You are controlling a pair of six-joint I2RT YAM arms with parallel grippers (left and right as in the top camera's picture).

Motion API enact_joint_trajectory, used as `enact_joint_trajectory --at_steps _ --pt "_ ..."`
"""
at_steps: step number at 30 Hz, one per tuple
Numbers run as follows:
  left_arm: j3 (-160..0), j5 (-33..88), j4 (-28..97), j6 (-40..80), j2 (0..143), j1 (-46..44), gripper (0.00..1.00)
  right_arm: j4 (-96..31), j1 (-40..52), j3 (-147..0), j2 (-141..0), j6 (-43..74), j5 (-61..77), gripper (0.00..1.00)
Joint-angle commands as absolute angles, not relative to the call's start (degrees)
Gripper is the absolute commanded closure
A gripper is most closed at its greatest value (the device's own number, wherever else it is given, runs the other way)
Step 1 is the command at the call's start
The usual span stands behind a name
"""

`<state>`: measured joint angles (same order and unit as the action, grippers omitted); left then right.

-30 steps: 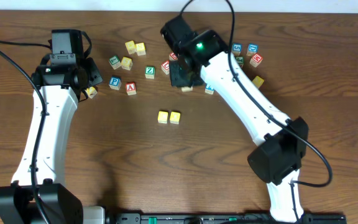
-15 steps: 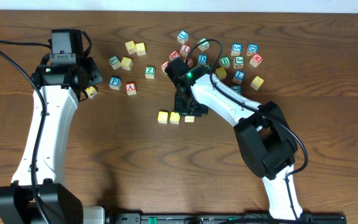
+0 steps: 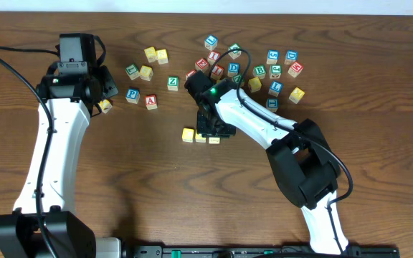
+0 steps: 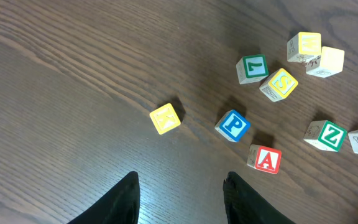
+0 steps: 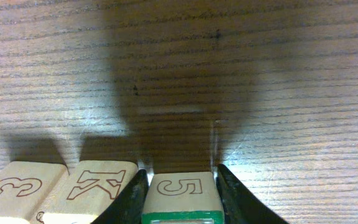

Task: Spell out CORL
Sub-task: 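Carry the R block down to the right of the O block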

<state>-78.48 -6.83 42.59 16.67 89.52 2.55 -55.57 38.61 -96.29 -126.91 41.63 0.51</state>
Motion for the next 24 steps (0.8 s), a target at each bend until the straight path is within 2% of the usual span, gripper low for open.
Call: enact_joint_trajectory --at_steps 1,8,13,15,17,18,22,23,24 --pt "-79.0 -7.8 42.5 16.4 90.0 2.7 0.57 -55.4 38.9 -95.9 -126.4 41.9 0.3 0.66" --pt "-79.0 -7.8 42.6 16.4 90.0 2.7 0.57 -55.3 38.6 -95.9 -126.4 41.5 0.3 0.55" --pt "-79.0 -7.8 42.5 16.6 90.0 2.7 0.57 -55.3 38.6 -95.9 -126.4 40.3 -0.1 0.55" --pt "-79.0 -7.8 42.5 16.6 90.0 2.7 0.57 -55.3 38.6 -95.9 -126.4 40.2 -0.5 0.64" --pt "-79.0 -7.8 42.5 16.6 90.0 2.7 0.57 -55.3 38.6 -95.9 -126.4 40.2 -0.8 0.79" --pt "-79.0 -7.8 42.5 16.6 90.0 2.7 0.57 -55.3 38.6 -95.9 -126.4 40.2 -1.0 0.79" --pt "-79.0 -7.8 42.5 16.6 90.0 2.7 0.57 -55.5 38.3 -95.9 -126.4 39.9 -1.0 0.56" --pt "-79.0 -7.8 42.5 16.6 90.0 2.7 0.57 -55.5 38.1 -95.9 -126.4 39.5 -1.0 0.43" --pt "-79.0 -7.8 42.5 16.6 90.0 2.7 0.57 -55.5 37.9 -95.9 -126.4 39.5 -1.0 0.38"
